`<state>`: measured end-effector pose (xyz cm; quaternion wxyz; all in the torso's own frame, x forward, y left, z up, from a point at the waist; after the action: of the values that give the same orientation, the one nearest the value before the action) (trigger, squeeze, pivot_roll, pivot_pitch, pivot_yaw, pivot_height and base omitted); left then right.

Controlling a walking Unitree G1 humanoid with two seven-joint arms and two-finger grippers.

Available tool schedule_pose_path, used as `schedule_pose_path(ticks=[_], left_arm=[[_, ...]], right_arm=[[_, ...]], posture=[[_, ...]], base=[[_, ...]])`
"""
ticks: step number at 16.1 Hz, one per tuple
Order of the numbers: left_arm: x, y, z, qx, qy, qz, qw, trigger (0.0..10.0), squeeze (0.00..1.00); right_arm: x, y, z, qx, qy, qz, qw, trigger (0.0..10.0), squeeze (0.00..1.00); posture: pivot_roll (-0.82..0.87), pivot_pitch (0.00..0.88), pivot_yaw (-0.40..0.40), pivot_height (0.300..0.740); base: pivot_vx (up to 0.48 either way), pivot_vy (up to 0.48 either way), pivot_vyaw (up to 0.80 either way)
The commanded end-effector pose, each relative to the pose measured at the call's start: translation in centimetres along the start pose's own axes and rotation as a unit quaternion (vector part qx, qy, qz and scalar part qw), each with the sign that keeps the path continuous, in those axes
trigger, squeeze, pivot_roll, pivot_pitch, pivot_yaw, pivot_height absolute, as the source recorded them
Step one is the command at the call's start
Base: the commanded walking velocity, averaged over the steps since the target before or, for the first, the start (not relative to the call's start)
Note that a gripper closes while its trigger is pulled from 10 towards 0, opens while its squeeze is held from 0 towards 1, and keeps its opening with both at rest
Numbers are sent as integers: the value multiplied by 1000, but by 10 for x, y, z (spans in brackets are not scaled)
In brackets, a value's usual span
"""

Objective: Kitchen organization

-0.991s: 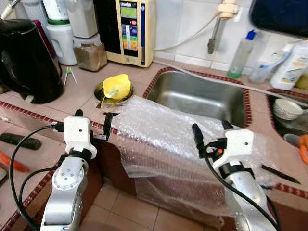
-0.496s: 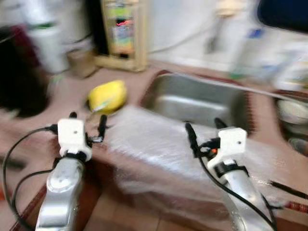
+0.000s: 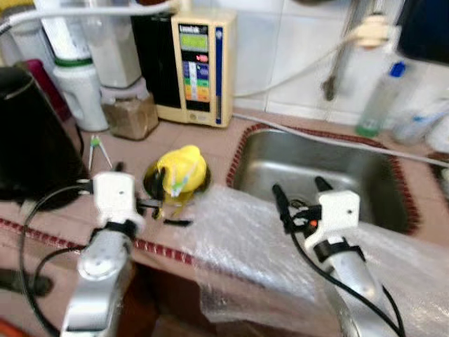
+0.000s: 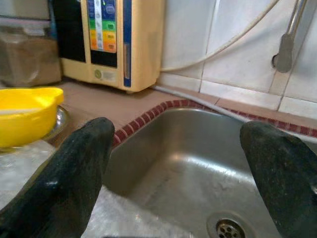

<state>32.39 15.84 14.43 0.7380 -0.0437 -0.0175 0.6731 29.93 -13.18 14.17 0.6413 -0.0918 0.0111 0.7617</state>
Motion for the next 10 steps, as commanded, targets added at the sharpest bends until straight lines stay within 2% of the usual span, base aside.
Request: schedule_pose_path(ticks=[1, 4, 10], left_arm=[[-1, 0, 5, -6, -6, -8, 1000, 10000, 0], [-1, -1, 4, -5, -11, -11, 1000, 10000, 0], [-2, -1, 4, -4, -13, -15, 1000, 10000, 0]], right_arm=[[-3, 0, 6, -10, 2, -5, 1000, 10000, 0], [-4, 0, 6, -10, 5, -7, 1000, 10000, 0], [-4, 1, 6, -11, 8, -7, 1000, 10000, 0]], posture=[[42, 20, -2, 740], [34, 20, -2, 740], [33, 15, 4, 740]], base=[[0, 0, 0], [0, 0, 0], [0, -476, 0]])
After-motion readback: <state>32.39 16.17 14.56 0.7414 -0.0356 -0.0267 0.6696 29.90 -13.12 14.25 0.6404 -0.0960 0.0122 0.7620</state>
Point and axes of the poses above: a point about 5 cm out from each wrist's last joint towards the gripper, its own y axis pointing back from the gripper into the wrist, its own z axis along the axis of the wrist's last joint, x = y × z, the point moved 5 cm from there along -y, pointing out of the wrist towards the gripper, and after that the axes turned 5 degrees about y, right-handed, at the moved point
